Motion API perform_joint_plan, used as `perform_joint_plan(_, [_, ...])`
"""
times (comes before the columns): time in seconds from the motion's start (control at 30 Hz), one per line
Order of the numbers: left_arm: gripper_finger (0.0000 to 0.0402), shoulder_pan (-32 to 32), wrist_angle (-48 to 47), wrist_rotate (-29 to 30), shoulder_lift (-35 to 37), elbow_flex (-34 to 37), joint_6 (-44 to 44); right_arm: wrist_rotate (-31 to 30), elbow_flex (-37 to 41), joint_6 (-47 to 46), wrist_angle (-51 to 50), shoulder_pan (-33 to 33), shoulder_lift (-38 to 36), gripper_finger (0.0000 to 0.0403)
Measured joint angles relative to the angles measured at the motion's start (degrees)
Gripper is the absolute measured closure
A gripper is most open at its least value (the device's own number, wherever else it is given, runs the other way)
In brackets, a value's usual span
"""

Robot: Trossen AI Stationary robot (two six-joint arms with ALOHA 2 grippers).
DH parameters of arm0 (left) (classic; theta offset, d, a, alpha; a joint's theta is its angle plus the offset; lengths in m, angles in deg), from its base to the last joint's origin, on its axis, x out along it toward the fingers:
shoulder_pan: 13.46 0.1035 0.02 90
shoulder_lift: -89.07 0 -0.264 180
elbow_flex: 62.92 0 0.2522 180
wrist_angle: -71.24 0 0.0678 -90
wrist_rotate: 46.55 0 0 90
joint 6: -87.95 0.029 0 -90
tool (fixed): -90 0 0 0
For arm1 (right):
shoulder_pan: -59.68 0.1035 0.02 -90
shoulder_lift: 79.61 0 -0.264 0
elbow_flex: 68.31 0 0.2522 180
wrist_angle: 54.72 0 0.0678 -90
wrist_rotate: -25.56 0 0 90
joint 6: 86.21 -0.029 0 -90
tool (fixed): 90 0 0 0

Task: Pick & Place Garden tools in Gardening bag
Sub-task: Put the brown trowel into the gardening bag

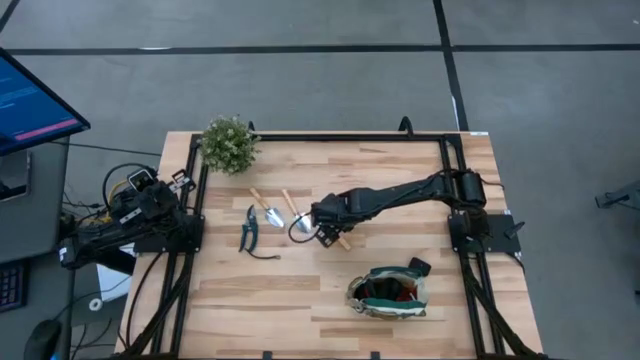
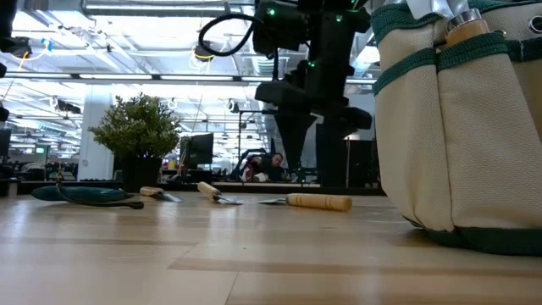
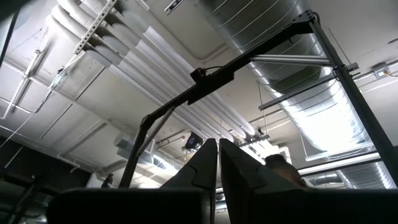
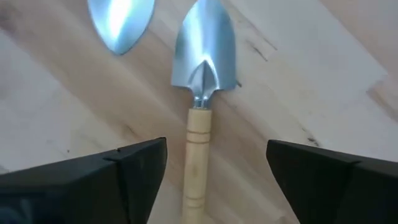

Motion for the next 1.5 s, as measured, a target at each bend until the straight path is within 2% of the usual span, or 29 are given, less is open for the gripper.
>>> perform_joint_plan(0.27, [0.0384,0.0,0.0,0.0,-0.3,0.0,0.0,-0.02,0.75,4.99,3.73,0.12,-0.02,0.0138])
perform_joint_plan(0.53, [0.0384,0.0,0.02,0.01,-3.86,0.0,0.01,-0.3,0.75,7.93,4.23,-0.05,-0.02,0.0138])
perform_joint_plan(0.77, [0.0384,-0.02,0.03,-0.02,-11.78,0.0,-0.01,-0.04,2.89,10.4,6.87,-0.75,-0.04,0.0138])
perform_joint_plan(1.03, [0.0384,-0.01,-0.06,0.01,-24.71,0.0,-0.01,1.44,5.99,12.03,8.15,-1.5,-0.04,0.0138])
perform_joint_plan(1.1, [0.0384,-0.02,-1.74,0.07,-25.76,0.28,-0.01,1.45,6.13,12.06,8.17,-1.67,-0.04,0.0138])
perform_joint_plan(1.2, [0.0384,0.01,-6.79,-0.22,-22.46,0.74,0.01,1.49,6.1,12.1,10.03,-1.78,-0.04,0.0138])
perform_joint_plan(1.33, [0.0384,0.01,-12.14,-0.01,-13.58,0.72,-0.01,1.44,6.1,12.09,10.53,-1.91,-0.04,0.0138])
perform_joint_plan(1.5, [0.0384,0.03,-11.83,0.0,-2.59,0.68,0.01,1.46,6.1,12.06,10.4,-2.09,-0.04,0.0138])
